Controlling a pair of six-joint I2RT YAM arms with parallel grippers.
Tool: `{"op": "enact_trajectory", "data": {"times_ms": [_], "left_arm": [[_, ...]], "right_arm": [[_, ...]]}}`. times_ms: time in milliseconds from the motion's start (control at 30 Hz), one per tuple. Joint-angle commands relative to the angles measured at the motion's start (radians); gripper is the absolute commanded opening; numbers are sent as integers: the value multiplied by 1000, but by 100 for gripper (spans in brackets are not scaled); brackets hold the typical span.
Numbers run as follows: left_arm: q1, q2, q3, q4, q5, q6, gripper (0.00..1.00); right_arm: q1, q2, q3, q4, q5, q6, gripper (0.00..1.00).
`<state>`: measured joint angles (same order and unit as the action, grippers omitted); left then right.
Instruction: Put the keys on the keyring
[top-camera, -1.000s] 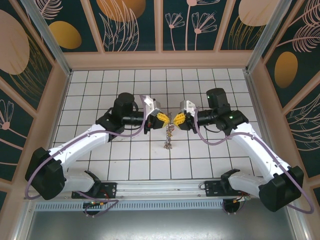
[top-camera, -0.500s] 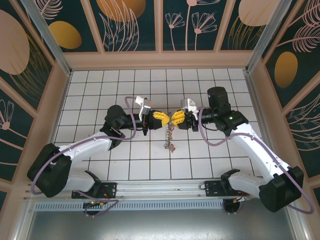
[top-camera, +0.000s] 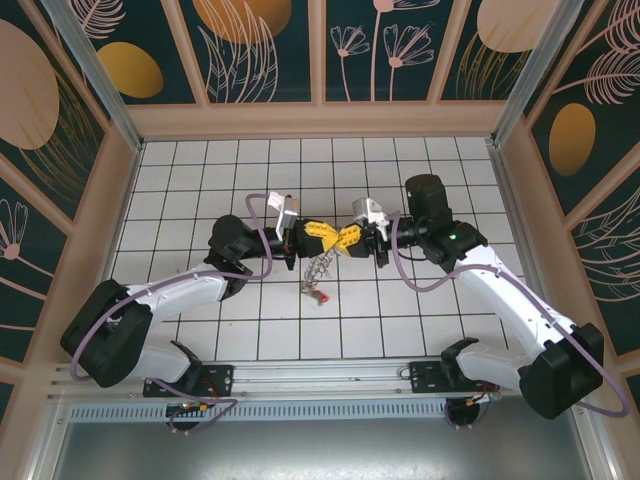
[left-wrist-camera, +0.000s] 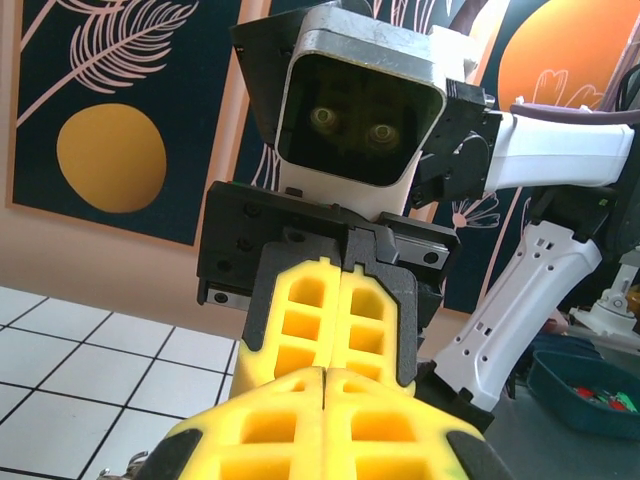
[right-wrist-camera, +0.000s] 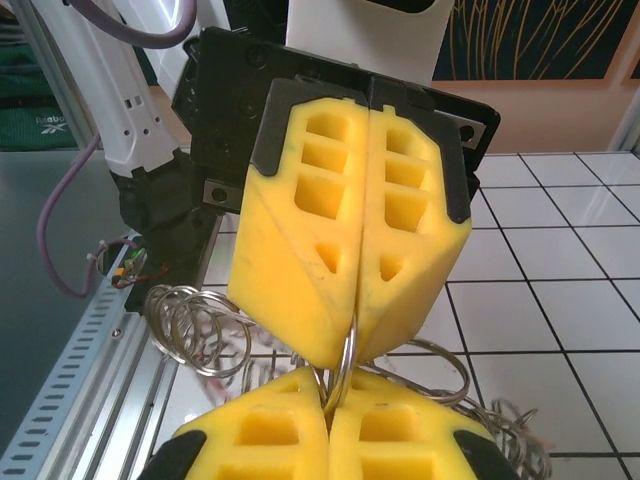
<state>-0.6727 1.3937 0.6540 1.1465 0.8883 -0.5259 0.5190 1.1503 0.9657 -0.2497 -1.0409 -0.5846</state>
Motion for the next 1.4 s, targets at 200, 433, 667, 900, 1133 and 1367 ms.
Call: {"op": "enact_trajectory", "data": {"times_ms": [200, 433, 667, 900, 1133, 1367], "left_arm": [[-12, -84, -8, -121, -58, 132, 5], [12, -142, 127, -682, -4, 456, 30], [15, -39, 387, -1307, 0, 844, 37], [15, -18, 412, -1341, 67, 881, 42], [16, -10, 412, -1326, 59, 857, 36], [15, -7, 433, -1295, 60, 818, 36]], "right_arm": [[-1, -2, 9, -60, 29, -46, 0], [-5, 4, 53, -216, 98, -144, 0], [-2, 33, 86, -276, 124, -183, 0], [6, 49, 105, -280, 129, -182, 0], [14, 52, 108, -283, 129, -183, 0], [22, 68, 116, -293, 149, -191, 0]]}}
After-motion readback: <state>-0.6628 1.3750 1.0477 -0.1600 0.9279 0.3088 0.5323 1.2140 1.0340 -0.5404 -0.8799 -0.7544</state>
